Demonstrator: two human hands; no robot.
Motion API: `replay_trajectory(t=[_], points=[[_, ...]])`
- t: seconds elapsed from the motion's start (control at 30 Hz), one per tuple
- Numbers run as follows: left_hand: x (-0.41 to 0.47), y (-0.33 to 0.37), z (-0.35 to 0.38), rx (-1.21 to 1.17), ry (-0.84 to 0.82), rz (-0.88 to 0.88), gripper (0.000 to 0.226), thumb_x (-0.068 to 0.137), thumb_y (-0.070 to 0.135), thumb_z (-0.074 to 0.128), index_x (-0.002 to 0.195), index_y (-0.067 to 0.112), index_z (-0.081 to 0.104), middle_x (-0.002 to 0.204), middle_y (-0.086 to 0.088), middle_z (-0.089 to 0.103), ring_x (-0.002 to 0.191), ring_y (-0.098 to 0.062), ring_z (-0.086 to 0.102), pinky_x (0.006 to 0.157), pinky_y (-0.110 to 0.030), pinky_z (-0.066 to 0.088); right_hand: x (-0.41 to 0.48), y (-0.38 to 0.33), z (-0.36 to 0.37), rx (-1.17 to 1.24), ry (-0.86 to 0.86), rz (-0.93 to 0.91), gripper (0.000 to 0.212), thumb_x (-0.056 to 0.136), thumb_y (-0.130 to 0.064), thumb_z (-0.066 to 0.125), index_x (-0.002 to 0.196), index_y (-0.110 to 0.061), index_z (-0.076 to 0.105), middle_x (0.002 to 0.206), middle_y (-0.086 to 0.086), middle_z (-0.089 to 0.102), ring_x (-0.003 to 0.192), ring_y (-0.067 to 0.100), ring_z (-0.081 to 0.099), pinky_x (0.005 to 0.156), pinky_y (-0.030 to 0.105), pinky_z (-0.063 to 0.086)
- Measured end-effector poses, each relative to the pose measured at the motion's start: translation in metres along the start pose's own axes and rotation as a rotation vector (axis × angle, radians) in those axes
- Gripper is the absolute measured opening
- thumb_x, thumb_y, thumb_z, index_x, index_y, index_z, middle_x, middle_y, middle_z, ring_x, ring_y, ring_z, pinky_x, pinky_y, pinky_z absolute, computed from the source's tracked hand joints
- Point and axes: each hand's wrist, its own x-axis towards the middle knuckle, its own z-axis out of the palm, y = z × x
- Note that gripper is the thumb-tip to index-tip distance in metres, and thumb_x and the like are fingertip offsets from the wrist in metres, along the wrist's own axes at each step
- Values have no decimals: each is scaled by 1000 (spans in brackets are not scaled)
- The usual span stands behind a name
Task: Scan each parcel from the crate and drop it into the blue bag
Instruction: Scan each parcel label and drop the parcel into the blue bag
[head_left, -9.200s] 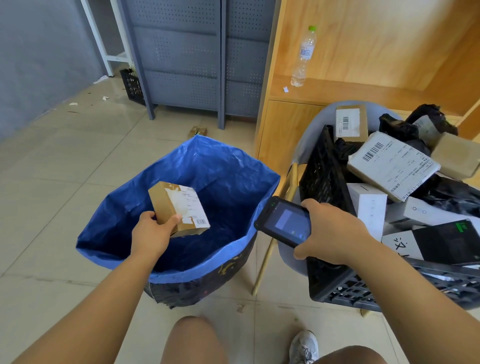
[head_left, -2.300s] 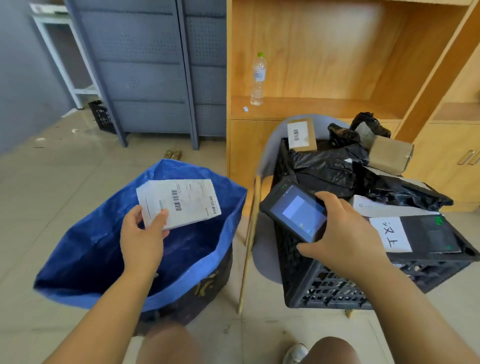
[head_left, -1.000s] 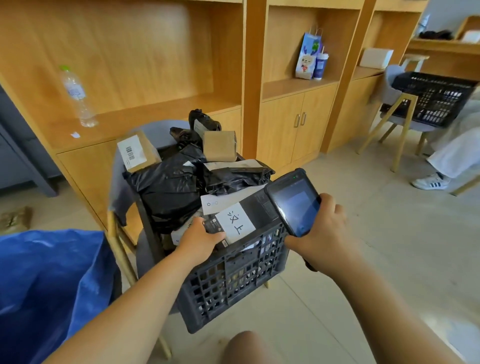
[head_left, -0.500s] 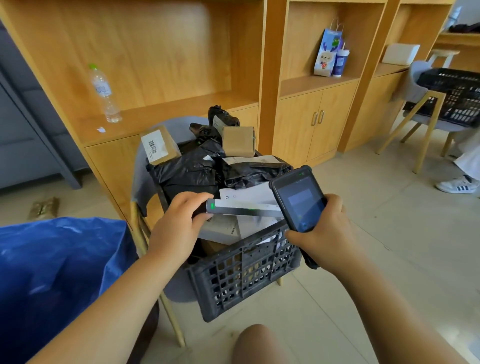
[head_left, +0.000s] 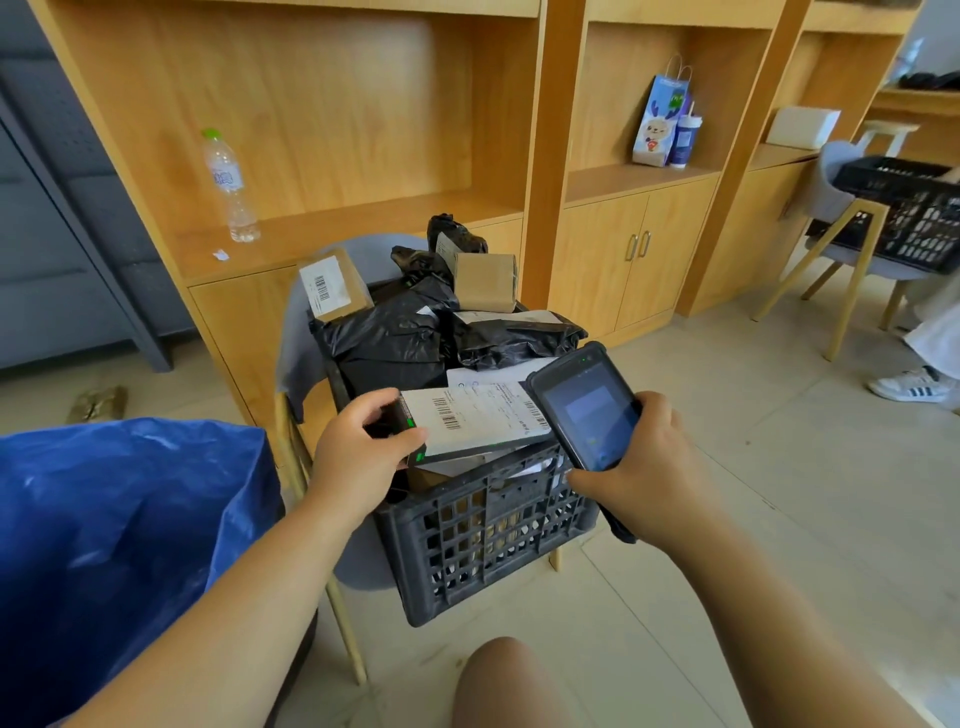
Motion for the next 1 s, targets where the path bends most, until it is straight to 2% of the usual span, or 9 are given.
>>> replay_trajectory(t=[0.03,0.1,0.2,0.27,0.43,0.57,0.77,0.9,1.0], points=[[-1,0,-3,-60,-4,-63,61,81,6,74,135,19,51,123,-4,60,107,-25,62,86,-45,56,-1,-2,0,-13,-2,-11,81,57,-44,77,119,-22,30,102,-4,37,90,21,47,67,36,48],[-4,1,-11,-107,2,-108,77,79,-1,74,145,14,38,123,-7,63,102,-24,65,89,-45,55,-3,-6,0,-33,-14,-42,84,56,-45,78,120,-23,28,101,-5,38,87,20,48,60,31,46],[-12,-3,-28,-25,47,-56,67,77,-4,74,137,13,48,122,-1,63,104,-18,63,90,-40,54,-6,-18,0,-63,-58,-86,84,52,-45,78,116,-27,26,96,-7,40,81,18,50,49,23,35],[-19,-6,-44,30,114,-7,57,77,1,75,127,17,55,116,3,65,102,-14,64,81,-30,54,-8,-28,2,-94,-95,-113,85,51,-45,78,116,-27,27,94,-7,41,79,18,50,49,24,37],[-38,-18,-89,46,289,44,51,77,9,78,111,33,50,93,20,62,79,10,61,63,-12,45,-19,-64,14,-159,-182,-246,81,53,-44,78,114,-29,27,95,-5,45,82,21,51,63,40,52],[-55,-31,-125,30,383,15,51,76,6,78,111,30,49,89,22,60,72,19,60,53,-4,44,-28,-96,29,-257,-258,-377,81,55,-45,75,119,-31,28,101,-4,47,87,22,51,70,41,51],[-76,-52,-170,22,508,-16,53,71,7,82,112,28,56,96,14,67,86,5,64,58,-9,47,-40,-136,49,-421,-345,-537,84,57,-47,73,125,-30,27,97,-4,45,90,24,52,70,36,43],[-84,-61,-190,8,572,-20,53,70,6,83,109,30,56,95,13,68,79,14,63,54,-3,46,-46,-156,58,-472,-371,-591,80,57,-47,72,122,-32,28,98,-3,47,87,22,48,73,36,42],[-89,-68,-200,-8,599,-27,53,70,4,82,109,29,56,94,13,68,80,13,64,54,-2,45,-50,-167,62,-482,-375,-621,84,58,-48,71,126,-31,25,100,-3,47,90,22,48,78,39,45]])
